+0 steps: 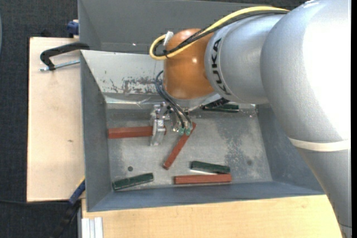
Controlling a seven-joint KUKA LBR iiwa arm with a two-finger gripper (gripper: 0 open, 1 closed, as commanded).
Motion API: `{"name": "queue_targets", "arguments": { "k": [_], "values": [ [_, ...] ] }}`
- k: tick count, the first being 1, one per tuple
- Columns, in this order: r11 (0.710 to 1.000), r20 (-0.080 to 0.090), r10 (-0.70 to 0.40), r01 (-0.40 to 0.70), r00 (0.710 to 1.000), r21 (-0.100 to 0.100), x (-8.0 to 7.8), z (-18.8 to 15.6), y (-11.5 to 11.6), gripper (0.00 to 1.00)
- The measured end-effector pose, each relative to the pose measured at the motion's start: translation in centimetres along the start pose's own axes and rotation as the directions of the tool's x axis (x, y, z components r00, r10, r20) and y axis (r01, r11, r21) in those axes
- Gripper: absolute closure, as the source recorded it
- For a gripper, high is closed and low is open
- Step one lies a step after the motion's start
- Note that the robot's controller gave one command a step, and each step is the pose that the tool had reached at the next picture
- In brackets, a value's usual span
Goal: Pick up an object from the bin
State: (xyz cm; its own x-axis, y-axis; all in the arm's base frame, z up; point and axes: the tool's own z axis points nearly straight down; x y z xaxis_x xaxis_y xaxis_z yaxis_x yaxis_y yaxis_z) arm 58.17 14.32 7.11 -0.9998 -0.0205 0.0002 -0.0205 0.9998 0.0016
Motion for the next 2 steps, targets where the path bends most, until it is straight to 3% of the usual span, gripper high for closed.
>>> {"name": "queue_targets", "arguments": {
  "k": [1,2],
  "values": [
    [0.904,0.012,-0.427,0.427,0.904,0.003,-1.62,-12.32,1.27,1.0],
    [0.905,0.007,-0.425,0.425,0.905,0.001,-1.53,-12.12,1.24,1.0]
  ]
}}
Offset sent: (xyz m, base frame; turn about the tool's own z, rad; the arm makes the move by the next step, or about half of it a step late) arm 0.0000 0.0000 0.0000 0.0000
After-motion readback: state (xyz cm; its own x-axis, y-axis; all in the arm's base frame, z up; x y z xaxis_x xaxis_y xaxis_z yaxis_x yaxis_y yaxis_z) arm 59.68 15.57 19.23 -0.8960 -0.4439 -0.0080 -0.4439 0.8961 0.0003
